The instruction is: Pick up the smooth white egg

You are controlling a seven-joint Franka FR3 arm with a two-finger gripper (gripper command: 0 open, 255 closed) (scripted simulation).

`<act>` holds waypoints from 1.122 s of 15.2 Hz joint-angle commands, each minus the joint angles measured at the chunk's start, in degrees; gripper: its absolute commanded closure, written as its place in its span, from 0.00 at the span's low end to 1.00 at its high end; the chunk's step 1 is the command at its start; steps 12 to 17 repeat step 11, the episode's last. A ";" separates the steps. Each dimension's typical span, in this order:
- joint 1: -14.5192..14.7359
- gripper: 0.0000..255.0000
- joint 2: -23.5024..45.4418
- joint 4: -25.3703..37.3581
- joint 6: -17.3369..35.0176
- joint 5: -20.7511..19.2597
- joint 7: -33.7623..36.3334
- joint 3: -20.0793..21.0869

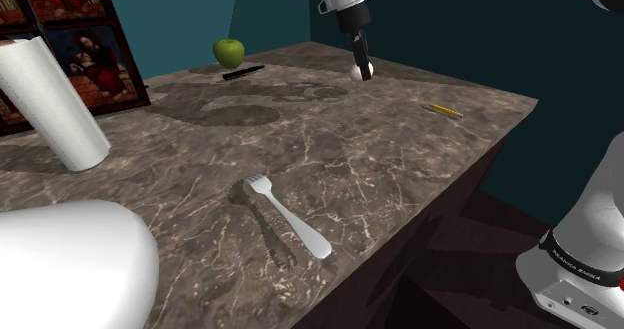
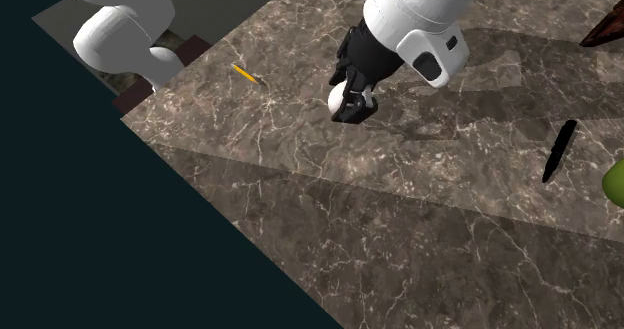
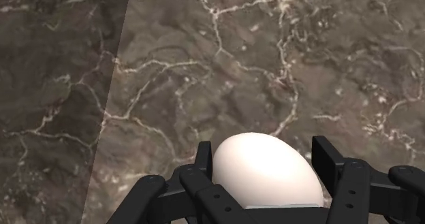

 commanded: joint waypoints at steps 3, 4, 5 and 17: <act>0.12 1.00 0.89 4.34 -3.46 -0.08 -0.23 0.02; 0.15 1.00 1.18 5.54 -4.37 -0.12 -0.31 0.02; 0.17 1.00 1.49 6.78 -5.30 -0.15 -0.39 0.02; 0.30 1.00 3.12 12.47 -9.35 -0.33 -0.75 0.00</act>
